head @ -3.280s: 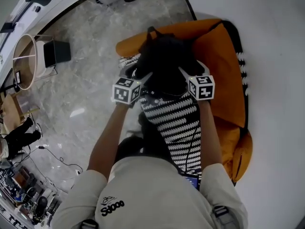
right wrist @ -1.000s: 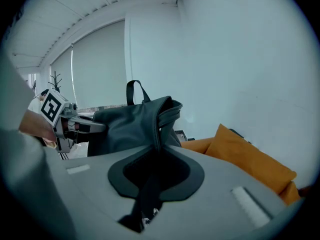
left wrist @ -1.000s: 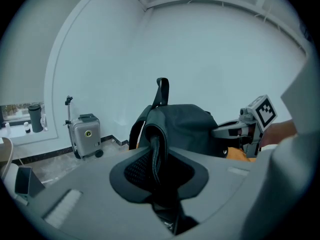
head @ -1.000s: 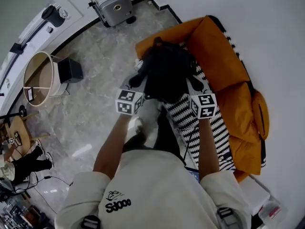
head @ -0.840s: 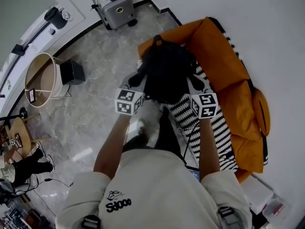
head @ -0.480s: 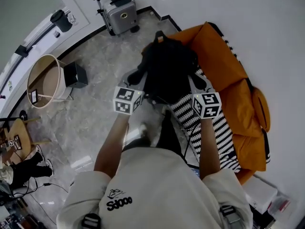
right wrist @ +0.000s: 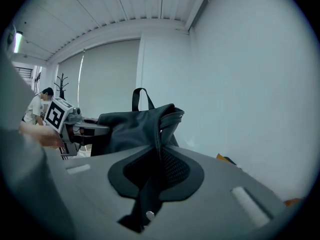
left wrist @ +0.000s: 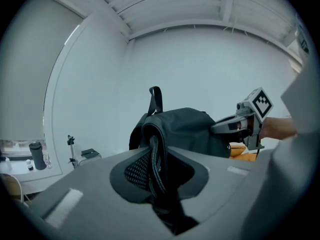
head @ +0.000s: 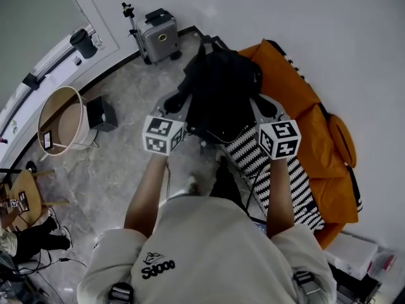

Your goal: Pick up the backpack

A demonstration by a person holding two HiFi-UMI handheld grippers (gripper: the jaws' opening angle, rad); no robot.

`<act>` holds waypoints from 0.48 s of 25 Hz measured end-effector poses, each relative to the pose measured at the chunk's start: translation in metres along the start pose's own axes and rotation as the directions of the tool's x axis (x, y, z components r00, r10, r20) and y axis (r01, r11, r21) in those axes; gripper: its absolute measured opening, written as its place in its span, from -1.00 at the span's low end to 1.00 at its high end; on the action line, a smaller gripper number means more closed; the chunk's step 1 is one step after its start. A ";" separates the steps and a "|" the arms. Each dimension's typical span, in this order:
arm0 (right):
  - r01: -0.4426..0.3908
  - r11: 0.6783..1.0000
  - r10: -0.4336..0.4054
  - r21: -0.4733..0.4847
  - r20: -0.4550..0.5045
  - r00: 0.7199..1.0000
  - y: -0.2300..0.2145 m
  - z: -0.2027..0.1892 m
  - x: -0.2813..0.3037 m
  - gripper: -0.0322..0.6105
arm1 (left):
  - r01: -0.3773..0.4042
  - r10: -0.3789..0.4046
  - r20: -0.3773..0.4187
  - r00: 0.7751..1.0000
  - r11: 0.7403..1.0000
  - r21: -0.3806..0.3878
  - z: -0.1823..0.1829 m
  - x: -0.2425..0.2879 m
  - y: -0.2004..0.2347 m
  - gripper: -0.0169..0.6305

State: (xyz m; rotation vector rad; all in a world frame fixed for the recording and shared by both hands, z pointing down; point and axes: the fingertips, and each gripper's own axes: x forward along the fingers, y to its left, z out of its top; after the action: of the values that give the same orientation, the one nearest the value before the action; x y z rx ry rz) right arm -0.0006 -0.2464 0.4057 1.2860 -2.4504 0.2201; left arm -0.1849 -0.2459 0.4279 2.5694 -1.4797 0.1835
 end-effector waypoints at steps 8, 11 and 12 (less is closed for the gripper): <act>0.032 0.999 -0.030 -0.021 0.062 0.998 0.017 0.040 -0.041 -0.79 | 0.018 -0.021 0.047 0.999 0.998 0.065 0.049 -0.032 -0.013 -0.76; 0.044 0.999 -0.042 -0.027 0.085 0.996 0.023 0.049 -0.054 -0.79 | 0.018 -0.024 0.066 0.998 0.996 0.084 0.063 -0.044 -0.019 -0.76; 0.042 0.999 -0.039 -0.029 0.093 0.995 0.025 0.052 -0.057 -0.79 | 0.015 -0.021 0.071 0.997 0.996 0.089 0.067 -0.047 -0.020 -0.76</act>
State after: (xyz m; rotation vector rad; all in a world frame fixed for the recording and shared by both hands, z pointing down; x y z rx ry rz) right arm -0.0041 -0.2037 0.3365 1.3604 -2.4913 0.1141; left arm -0.1897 -0.2100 0.3519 2.6849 -1.5045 0.1584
